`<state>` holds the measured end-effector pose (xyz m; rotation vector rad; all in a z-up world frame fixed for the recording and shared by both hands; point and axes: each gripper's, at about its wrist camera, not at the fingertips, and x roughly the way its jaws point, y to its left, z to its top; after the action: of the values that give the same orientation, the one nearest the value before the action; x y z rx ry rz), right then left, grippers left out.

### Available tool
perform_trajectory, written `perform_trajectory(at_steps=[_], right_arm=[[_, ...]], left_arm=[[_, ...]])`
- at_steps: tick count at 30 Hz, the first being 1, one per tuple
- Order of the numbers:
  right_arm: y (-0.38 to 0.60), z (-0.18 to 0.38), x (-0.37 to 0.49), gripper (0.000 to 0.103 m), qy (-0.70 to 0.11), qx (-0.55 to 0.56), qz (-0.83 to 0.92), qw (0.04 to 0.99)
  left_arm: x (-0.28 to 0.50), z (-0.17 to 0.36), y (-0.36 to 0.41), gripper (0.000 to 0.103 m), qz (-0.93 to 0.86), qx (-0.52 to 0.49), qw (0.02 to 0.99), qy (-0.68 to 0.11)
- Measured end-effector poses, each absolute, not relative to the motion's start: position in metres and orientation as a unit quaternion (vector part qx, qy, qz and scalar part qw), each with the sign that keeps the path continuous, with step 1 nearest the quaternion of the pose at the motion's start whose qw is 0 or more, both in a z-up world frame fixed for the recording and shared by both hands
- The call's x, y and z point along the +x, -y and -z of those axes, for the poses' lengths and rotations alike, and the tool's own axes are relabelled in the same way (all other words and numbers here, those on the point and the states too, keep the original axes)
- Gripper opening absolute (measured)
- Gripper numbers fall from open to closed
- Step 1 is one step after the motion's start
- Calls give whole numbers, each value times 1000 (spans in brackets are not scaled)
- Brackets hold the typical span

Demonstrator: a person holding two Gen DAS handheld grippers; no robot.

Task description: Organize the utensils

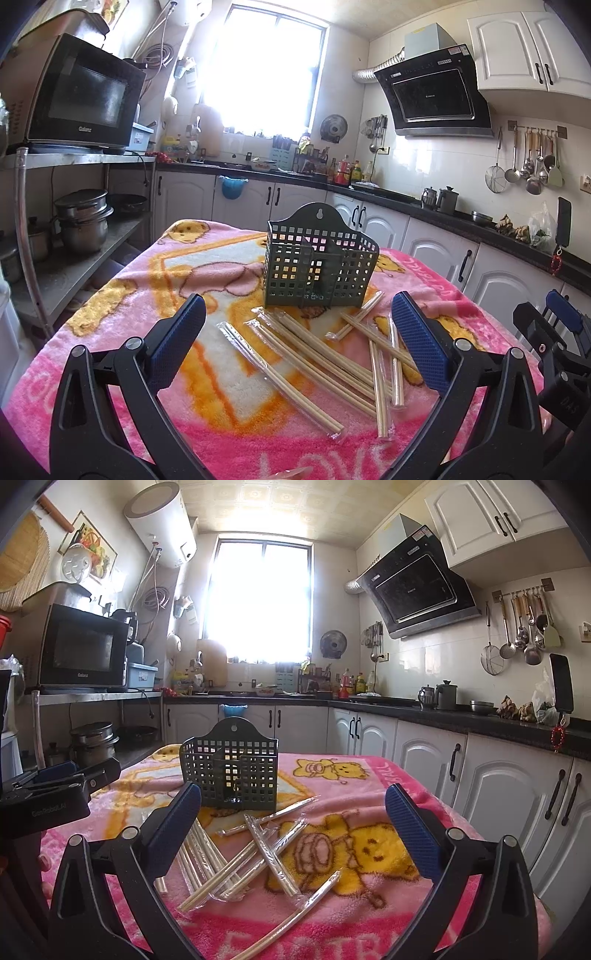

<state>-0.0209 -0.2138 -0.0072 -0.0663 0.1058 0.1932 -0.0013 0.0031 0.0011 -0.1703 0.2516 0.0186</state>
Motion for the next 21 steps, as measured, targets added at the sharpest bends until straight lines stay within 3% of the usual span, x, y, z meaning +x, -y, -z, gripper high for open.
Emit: perform_trajectory(at_steps=[21], right_arm=[[210, 6, -21, 97, -50, -34, -99, 993]], left_arm=[[-1, -4, -5, 93, -12, -82, 989, -121]])
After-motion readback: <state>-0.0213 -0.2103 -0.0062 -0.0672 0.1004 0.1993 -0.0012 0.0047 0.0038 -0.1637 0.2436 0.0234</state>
